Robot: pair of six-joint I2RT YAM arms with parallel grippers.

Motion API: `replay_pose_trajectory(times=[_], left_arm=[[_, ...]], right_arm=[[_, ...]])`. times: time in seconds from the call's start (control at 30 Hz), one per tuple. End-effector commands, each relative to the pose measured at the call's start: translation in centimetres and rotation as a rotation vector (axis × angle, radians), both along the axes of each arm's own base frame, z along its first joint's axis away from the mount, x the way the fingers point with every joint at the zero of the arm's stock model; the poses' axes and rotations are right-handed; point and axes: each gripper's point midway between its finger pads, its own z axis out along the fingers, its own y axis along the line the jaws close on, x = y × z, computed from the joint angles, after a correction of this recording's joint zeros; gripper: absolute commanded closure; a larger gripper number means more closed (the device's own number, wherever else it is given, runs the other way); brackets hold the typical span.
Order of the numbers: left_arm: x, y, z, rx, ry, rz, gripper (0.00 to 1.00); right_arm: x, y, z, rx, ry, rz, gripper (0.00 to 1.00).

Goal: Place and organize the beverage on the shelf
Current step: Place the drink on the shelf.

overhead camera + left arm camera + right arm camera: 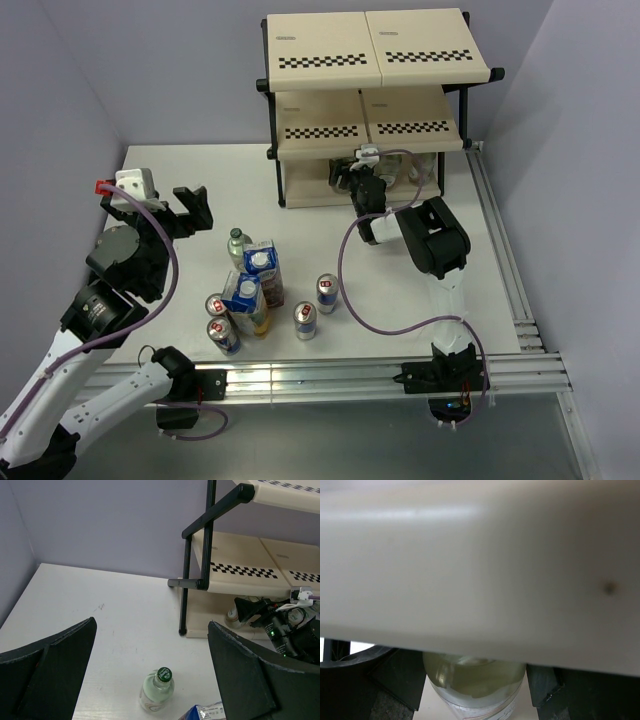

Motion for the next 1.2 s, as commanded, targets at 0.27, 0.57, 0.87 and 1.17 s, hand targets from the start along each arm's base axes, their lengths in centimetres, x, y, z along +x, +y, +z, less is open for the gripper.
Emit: replay_pose_trajectory(times=[0.27,0.57,0.87,1.17], left_arm=[[0.2,-0.3,0.6,0.001,-0.026,-0.011,0.0],[0.5,0.1,-0.1,0.012,-0.006,0.024,0.01],[2.2,0.1,-1.6,0.003,0.091,0.082,0.01],[4.5,1.6,-4.5,-0.053,0.267,0.162,0.01]], right_arm=[[-0.2,0.0,10.9,0.107,-0.247,0.001,0.22],[-0.4,0.3,10.7,0.094,-0.207,0.023,0.02],[-2.7,-1.1,10.4,0.114,-0.157,-0.011,0.0],[-6.8,-2.1,9.4,0.178,-0.038,0.013,0.0]])
